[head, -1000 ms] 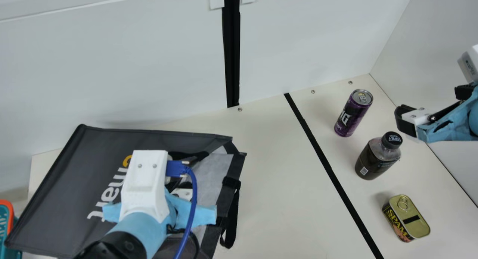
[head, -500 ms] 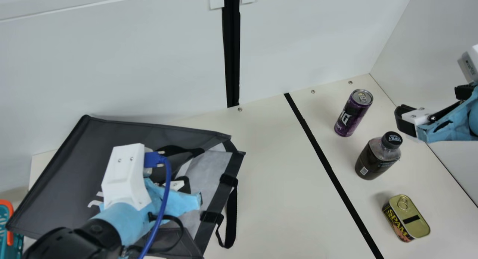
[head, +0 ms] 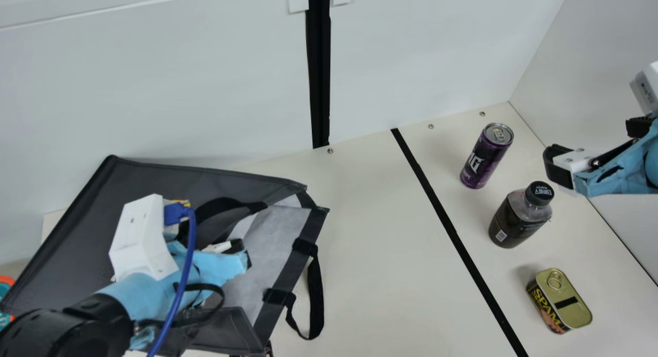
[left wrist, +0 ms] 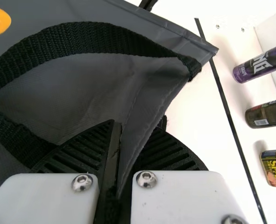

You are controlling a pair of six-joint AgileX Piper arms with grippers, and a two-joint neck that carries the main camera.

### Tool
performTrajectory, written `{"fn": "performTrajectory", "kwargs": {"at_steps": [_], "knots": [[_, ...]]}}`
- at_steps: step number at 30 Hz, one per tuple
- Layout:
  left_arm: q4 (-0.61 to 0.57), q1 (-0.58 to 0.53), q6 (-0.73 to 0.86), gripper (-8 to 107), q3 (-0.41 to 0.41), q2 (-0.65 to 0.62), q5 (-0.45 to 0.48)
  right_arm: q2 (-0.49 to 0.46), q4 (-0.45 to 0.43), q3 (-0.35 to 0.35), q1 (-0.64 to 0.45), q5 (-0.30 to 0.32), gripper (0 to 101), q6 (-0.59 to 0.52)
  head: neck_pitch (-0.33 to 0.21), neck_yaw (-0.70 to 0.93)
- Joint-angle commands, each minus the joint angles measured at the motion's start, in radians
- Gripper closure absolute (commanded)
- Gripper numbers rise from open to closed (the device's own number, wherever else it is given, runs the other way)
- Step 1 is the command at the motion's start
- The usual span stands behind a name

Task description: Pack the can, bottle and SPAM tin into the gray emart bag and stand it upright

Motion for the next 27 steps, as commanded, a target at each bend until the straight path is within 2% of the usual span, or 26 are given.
{"fn": "performTrajectory", "kwargs": {"at_steps": [1,12,27], "knots": [[-0.021,0.016,0.018,107,0.002,-0.001,0.002,0.0,0.0,0.0,0.0,0.0,6,0.0,-0.023,-0.001],[-0.094,0.086,0.077,107,0.011,-0.003,0.003,0.0,0.0,0.0,0.0,0.0,6,0.0,-0.023,-0.001],[-0.093,0.087,0.076,107,0.01,-0.002,0.003,0.0,0.0,0.0,0.0,0.0,6,0.0,-0.023,-0.001]]}}
